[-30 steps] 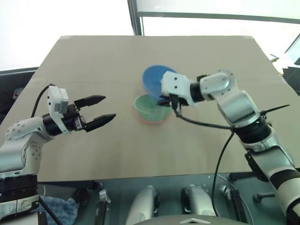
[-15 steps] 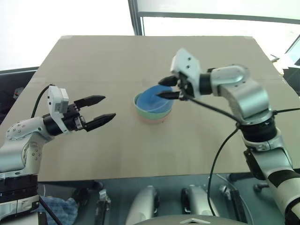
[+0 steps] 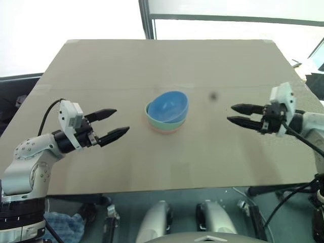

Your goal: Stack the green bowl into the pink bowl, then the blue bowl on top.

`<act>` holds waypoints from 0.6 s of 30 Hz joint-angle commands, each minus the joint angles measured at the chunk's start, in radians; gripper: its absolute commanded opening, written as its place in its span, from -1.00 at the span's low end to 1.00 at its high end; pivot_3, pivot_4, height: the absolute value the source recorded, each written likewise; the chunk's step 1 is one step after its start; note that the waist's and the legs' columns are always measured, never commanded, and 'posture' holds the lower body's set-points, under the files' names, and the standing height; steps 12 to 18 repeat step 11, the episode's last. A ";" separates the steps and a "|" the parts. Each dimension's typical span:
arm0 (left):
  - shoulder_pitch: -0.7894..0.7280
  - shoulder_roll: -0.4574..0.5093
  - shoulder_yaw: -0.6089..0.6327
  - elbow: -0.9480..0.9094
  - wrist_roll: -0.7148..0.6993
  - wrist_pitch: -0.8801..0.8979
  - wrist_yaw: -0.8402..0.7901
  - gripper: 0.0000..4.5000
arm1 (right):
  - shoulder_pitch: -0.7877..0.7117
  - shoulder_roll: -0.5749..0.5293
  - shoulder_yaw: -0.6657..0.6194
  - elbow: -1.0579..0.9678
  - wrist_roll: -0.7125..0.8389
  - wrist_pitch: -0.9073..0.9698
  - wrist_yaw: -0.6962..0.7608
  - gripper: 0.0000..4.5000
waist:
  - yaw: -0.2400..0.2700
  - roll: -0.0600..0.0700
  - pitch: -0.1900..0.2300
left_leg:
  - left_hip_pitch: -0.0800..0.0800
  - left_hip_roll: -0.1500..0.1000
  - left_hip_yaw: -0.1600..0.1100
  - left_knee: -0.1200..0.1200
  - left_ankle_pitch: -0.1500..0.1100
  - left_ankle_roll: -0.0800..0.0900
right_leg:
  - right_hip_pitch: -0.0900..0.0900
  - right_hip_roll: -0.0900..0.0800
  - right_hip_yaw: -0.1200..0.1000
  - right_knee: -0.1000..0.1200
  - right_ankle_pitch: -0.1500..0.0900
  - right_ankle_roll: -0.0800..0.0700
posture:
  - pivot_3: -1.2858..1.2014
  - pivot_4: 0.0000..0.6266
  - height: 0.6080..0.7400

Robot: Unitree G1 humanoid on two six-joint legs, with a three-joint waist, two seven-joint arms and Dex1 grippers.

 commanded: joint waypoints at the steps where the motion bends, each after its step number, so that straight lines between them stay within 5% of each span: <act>1: 0.023 0.000 0.027 -0.030 0.013 -0.039 0.000 1.00 | 0.070 -0.040 -0.081 0.014 0.066 -0.081 0.056 -0.15 | 0.003 0.000 0.000 | 0.000 0.000 0.000 0.000 0.000 0.000 | 0.000 0.000 0.000 0.000 0.000 0.000 | 0.03 -0.52 1.00; 18: 0.039 -0.001 0.025 -0.043 0.031 -0.079 0.012 1.00 | 0.179 -0.086 -0.091 0.064 0.093 -0.216 0.089 -0.15 | 0.007 0.000 0.000 | -0.001 0.000 0.000 0.000 0.000 0.000 | 0.000 0.000 0.000 -0.001 0.000 0.000 | 0.03 -0.52 1.00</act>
